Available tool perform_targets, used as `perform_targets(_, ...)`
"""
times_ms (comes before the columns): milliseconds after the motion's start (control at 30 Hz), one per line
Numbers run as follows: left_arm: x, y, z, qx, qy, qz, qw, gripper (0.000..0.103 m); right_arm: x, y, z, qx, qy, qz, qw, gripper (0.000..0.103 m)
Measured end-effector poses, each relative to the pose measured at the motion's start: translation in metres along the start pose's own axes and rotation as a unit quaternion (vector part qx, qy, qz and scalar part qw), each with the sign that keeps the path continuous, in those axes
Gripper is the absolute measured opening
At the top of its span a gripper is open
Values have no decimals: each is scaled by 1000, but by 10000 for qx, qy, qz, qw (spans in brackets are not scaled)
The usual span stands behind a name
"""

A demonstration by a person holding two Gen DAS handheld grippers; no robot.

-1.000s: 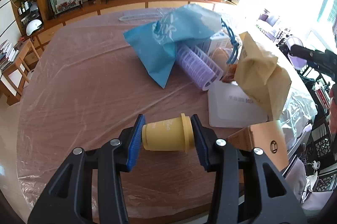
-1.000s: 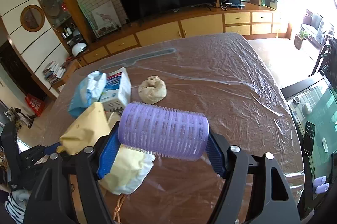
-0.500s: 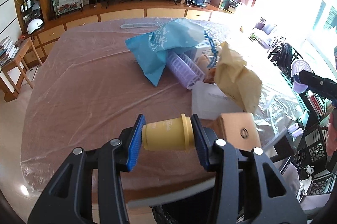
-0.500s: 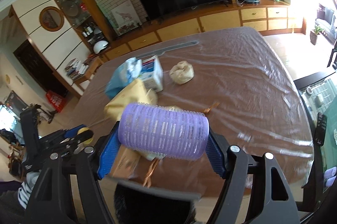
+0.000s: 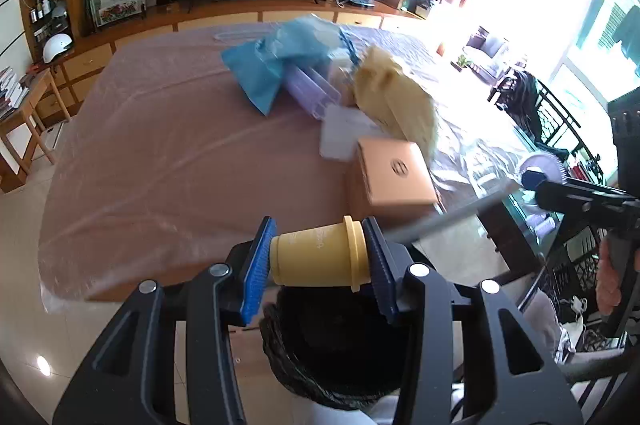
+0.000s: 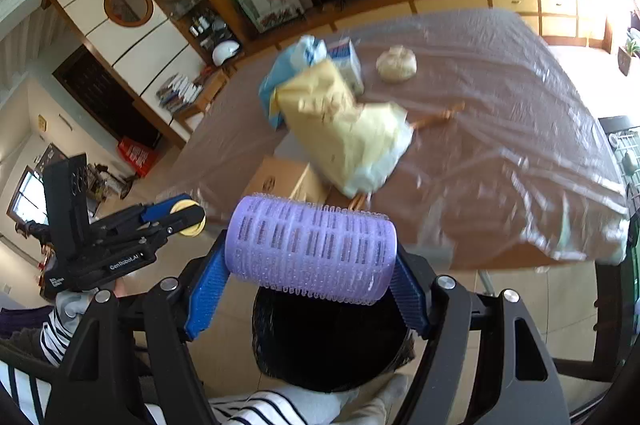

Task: Collect trash
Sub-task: 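Carry the roller and yellow cup with both grippers over the black trash bin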

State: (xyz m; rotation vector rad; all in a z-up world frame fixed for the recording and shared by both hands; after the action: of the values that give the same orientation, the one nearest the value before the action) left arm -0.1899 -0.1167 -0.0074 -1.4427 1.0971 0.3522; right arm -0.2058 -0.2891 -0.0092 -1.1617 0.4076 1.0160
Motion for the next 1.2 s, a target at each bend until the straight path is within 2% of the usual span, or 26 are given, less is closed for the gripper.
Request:
perform_targets(233, 5, 35, -14, 101, 141, 309, 9994, 46, 18, 47, 5, -112, -23, 515, 9986, 71)
perform_targets(500, 22, 67, -28, 171, 115, 608, 9979, 46, 39, 92, 0, -188, 133, 1002, 9947, 71)
perform_targets(833, 51, 92, -25, 153, 31, 901, 9958, 46, 76, 117, -13, -210, 423, 1363, 9895, 71)
perform_targets(1200, 74, 107, -17, 185, -69, 1115, 9936, 46, 113, 119, -16, -298, 699, 1516, 9855, 71)
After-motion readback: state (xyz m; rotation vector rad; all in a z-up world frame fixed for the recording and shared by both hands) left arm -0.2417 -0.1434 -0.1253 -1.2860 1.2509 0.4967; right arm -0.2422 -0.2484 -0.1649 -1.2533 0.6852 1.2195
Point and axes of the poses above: each gripper's, at about its wrist camera, not at the fingertips, and x roughly the way its jaws point, z to its left, y to its underside, the point moved 9 cm from there along x, roughly the way its jaws point, and after that the axes turned 5 degrees about y, right-handed, at the moved point
